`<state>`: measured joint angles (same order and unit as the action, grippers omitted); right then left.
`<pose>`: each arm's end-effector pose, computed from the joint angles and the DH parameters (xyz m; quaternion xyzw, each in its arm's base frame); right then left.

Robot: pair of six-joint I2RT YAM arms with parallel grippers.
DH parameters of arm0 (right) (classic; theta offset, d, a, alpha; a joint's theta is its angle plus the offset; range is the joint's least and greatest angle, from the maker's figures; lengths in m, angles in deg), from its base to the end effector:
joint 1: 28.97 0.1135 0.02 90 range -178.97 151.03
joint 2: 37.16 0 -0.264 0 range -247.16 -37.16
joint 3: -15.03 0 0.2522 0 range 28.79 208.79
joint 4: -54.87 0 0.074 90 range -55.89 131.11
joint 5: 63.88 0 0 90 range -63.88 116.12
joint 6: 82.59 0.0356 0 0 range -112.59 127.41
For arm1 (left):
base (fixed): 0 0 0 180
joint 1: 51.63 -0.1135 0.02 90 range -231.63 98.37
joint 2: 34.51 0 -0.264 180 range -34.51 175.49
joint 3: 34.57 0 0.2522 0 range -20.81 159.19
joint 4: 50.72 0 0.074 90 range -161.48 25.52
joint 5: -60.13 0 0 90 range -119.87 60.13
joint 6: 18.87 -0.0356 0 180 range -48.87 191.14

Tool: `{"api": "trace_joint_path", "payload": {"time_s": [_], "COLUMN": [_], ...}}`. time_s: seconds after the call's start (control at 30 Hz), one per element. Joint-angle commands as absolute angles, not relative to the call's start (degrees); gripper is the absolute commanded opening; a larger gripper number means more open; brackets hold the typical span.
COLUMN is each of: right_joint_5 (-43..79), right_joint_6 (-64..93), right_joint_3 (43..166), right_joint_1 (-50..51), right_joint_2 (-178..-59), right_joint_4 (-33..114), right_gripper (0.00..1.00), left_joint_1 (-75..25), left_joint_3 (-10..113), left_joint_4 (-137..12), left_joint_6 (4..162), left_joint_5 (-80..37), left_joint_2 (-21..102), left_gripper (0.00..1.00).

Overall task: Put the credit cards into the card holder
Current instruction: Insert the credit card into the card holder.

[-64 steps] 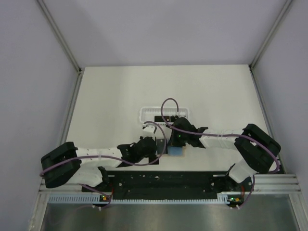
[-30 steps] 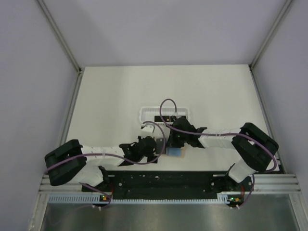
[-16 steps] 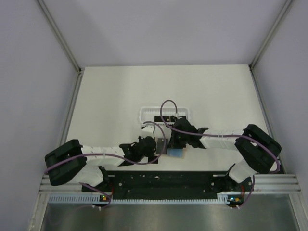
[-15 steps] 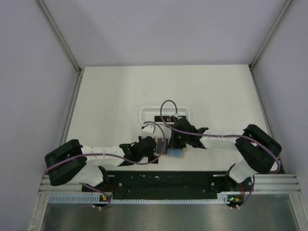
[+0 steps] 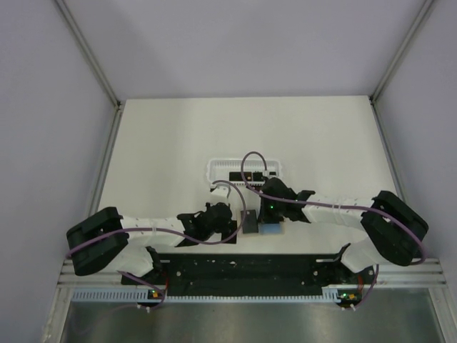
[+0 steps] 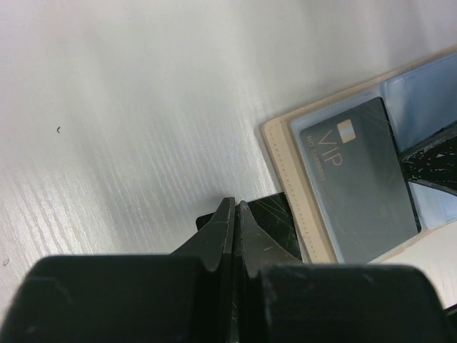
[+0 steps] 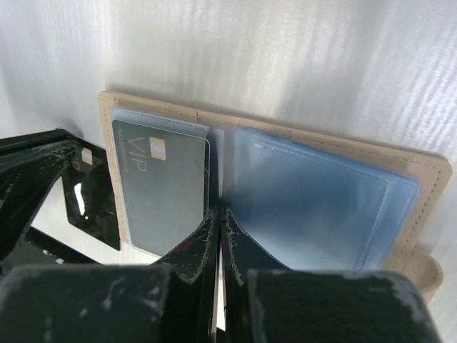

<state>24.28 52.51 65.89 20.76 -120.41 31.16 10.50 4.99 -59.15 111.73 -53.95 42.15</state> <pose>0.1692 0.2014 0.1496 -0.0433 0.9555 0.2250 0.1859 0.1226 -0.2008 0.1422 0.0915 0.9041 -0.1685 0.3819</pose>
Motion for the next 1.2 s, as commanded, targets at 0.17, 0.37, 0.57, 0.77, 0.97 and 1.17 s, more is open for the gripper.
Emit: {"api": "trace_joint_path", "payload": {"time_s": [0.17, 0.37, 0.57, 0.77, 0.97, 1.17], "right_joint_5": [30.2, 31.5, 33.6, 33.1, 24.4, 21.8], "right_joint_6": [50.0, 50.6, 50.7, 50.1, 49.7, 51.8], "right_joint_3": [63.9, 64.2, 66.1, 67.8, 65.7, 64.0], "right_joint_1": [21.1, 21.0, 20.3, 20.1, 20.1, 20.1], "right_joint_2": [-116.0, -110.7, -105.2, -104.5, -104.2, -105.8], "right_joint_4": [22.1, 21.2, 19.5, 19.0, 29.2, 36.2], "right_gripper": [0.0, 0.0, 0.05, 0.08, 0.18, 0.22], "left_joint_1": [10.4, 10.4, 10.4, 10.4, 10.5, 10.9], "left_joint_3": [3.7, 3.6, 3.7, 3.9, 3.3, 0.8], "left_joint_4": [-60.6, -60.8, -60.9, -61.0, -61.0, -59.7], "left_joint_6": [112.4, 112.4, 112.4, 112.1, 112.6, 115.0], "left_joint_5": [-53.8, -53.9, -53.8, -54.0, -53.2, -49.8], "left_joint_2": [42.8, 42.7, 42.2, 42.0, 41.4, 40.2], "left_gripper": [0.0, 0.0, 0.0, 0.0, 0.0, 0.0]}}
